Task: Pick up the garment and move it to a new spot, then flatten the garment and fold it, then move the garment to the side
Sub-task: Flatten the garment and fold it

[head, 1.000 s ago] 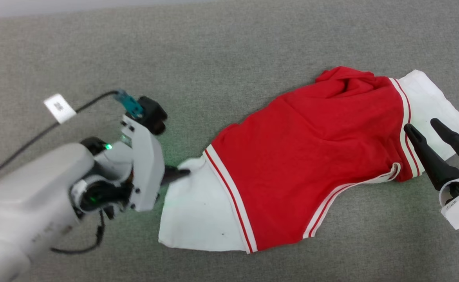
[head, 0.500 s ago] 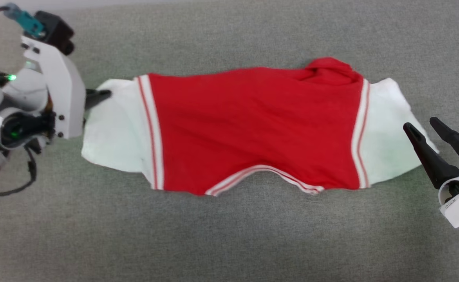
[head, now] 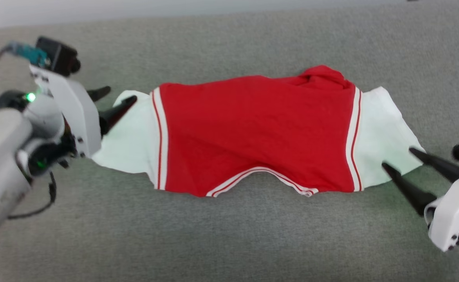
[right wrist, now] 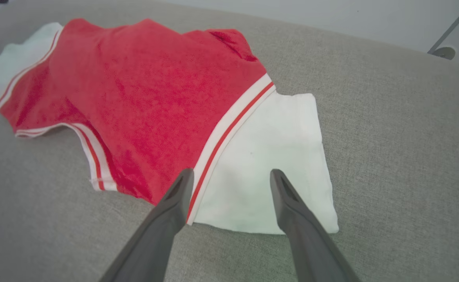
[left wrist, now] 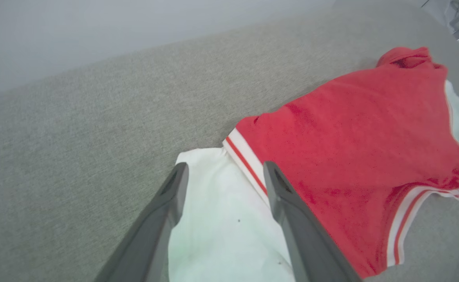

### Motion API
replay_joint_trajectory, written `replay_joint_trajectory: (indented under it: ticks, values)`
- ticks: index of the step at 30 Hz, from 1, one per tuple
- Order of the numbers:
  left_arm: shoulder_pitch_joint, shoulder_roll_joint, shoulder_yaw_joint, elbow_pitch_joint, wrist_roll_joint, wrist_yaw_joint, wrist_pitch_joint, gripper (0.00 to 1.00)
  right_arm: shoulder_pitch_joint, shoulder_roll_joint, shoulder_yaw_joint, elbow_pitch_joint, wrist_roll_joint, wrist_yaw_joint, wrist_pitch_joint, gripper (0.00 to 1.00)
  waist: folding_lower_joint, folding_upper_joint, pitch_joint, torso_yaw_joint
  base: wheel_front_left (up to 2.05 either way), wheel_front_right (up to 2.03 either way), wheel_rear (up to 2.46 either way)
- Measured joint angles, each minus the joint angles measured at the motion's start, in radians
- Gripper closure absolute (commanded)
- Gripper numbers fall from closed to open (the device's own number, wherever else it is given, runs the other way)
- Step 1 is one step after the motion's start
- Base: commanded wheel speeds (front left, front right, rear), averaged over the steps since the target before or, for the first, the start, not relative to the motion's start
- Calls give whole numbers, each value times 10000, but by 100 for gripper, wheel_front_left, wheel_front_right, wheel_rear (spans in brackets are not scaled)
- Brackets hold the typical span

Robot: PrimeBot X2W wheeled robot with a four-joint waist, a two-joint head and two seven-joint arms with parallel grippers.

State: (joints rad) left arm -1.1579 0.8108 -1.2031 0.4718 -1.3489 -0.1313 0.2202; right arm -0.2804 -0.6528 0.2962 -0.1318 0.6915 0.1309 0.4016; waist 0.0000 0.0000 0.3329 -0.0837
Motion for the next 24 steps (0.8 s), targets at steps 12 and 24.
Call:
replay_joint_trajectory:
  ticks: [12, 24]
  values:
    - [1877, -385, 309, -619, 991, 552, -4470, 0, -1187, -3131, 3591, -67, 261, 0, 761, 0, 0, 0, -629, 895, 0, 0, 0]
    - [5329, -1638, 3649, -2497, 3400, 1657, -4834, 0, -3461, -4869, 7058, 679, 740, 2, 690, 0, 0, 0, -664, 2140, 0, 0, 0]
